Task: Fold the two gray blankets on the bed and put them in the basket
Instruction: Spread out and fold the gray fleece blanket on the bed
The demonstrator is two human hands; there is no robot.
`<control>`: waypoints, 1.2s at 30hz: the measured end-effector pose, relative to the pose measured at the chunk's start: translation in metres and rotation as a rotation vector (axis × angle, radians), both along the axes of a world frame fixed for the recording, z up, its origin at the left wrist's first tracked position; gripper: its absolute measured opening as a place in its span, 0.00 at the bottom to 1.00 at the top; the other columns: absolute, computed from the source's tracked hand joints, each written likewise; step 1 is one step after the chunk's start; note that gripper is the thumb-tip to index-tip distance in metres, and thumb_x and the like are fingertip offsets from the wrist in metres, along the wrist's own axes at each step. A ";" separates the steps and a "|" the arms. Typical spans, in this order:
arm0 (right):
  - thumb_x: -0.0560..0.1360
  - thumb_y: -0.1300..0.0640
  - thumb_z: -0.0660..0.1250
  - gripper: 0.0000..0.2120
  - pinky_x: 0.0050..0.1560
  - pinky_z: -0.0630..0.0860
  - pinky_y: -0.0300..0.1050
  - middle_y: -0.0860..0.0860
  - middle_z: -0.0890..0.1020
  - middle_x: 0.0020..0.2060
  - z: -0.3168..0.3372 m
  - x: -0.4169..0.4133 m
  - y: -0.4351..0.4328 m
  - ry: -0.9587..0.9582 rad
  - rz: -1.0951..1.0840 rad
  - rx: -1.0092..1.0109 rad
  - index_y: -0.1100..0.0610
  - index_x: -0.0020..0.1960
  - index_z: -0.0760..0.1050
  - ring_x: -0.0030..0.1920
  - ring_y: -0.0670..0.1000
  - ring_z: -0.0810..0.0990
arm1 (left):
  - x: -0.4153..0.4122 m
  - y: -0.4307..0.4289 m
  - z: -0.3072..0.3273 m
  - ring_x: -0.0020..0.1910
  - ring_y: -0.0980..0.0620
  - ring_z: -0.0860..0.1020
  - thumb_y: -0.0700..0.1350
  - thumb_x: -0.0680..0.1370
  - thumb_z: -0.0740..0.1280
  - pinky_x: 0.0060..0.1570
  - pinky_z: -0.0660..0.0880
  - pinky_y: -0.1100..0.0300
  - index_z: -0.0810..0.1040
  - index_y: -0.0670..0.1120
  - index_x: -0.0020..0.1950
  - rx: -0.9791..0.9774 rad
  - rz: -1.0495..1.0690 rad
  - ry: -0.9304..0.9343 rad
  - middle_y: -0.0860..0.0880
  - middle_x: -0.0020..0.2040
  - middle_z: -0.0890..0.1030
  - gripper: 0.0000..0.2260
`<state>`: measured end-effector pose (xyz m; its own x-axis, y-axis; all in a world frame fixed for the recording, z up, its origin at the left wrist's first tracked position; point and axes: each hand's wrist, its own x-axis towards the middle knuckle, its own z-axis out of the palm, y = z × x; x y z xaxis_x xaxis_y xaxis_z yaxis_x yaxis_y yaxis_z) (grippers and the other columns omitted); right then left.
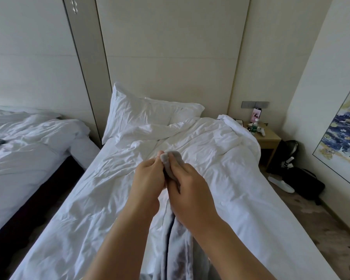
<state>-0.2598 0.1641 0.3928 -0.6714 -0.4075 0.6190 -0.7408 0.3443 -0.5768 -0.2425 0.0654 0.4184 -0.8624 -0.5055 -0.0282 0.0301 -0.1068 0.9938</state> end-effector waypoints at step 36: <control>0.66 0.61 0.70 0.15 0.50 0.79 0.46 0.57 0.83 0.47 0.077 -0.125 -0.004 -0.576 0.394 0.604 0.63 0.52 0.79 0.50 0.55 0.82 | -0.058 -0.094 0.168 0.41 0.47 0.76 0.46 0.78 0.57 0.42 0.72 0.55 0.76 0.42 0.47 -1.036 0.250 0.431 0.44 0.41 0.80 0.11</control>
<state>-0.3853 0.1602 0.4702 -0.5541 -0.8170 -0.1595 -0.5228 0.4907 -0.6971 -0.3001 -0.0286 0.5865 -0.5714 -0.2718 0.7744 0.2944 0.8129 0.5025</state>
